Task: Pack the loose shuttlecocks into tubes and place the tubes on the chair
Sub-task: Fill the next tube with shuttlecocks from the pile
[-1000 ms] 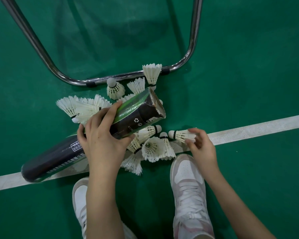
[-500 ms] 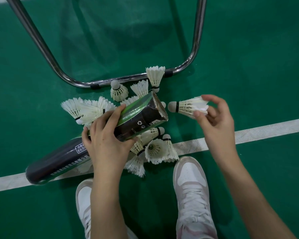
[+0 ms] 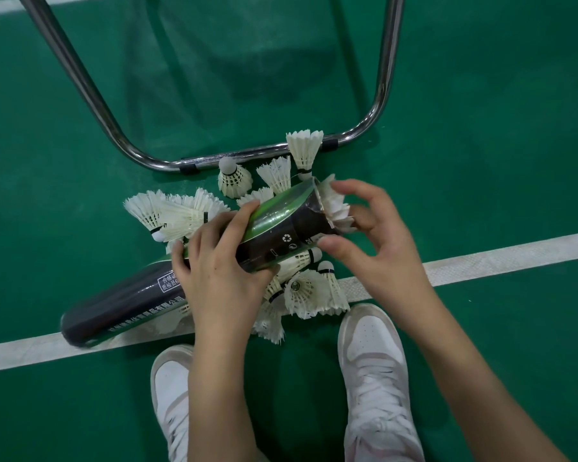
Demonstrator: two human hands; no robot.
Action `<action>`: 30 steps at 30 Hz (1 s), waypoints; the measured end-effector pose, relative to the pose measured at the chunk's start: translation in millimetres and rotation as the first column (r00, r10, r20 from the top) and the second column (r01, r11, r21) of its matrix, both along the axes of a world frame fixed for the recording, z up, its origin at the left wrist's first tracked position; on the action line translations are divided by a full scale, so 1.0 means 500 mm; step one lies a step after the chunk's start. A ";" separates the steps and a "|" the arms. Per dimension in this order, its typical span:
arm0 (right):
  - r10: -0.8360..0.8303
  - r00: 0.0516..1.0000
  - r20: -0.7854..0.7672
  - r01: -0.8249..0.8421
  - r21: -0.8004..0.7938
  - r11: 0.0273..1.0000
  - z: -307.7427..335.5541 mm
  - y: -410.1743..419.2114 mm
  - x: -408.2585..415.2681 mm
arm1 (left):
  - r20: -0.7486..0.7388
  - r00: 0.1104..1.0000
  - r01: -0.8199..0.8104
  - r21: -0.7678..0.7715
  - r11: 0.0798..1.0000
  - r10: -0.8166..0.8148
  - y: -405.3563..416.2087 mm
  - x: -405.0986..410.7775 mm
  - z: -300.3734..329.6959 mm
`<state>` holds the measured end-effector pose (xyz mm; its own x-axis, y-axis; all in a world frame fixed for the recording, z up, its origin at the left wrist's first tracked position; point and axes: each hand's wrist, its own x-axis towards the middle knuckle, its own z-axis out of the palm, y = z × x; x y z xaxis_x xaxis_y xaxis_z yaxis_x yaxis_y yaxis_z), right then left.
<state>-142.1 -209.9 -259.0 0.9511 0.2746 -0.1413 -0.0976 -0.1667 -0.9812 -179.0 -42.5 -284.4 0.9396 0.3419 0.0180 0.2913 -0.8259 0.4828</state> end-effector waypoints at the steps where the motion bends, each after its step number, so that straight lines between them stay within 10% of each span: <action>1: 0.009 1.000 0.002 -0.009 -0.025 1.000 0.001 0.005 -0.001 | 0.003 1.000 0.001 0.002 1.000 -0.001 -0.001 0.000 -0.001; 30: -0.085 0.996 0.005 0.085 -0.117 0.989 0.000 0.035 0.015 | 0.025 1.000 0.008 -0.015 1.000 -0.008 -0.006 0.006 0.003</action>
<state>-134.4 -192.3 -258.8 0.9703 0.1745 -0.1676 -0.1161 -0.2718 -0.9553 -175.9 -45.6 -282.9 0.9417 0.3345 0.0361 0.2723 -0.8209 0.5020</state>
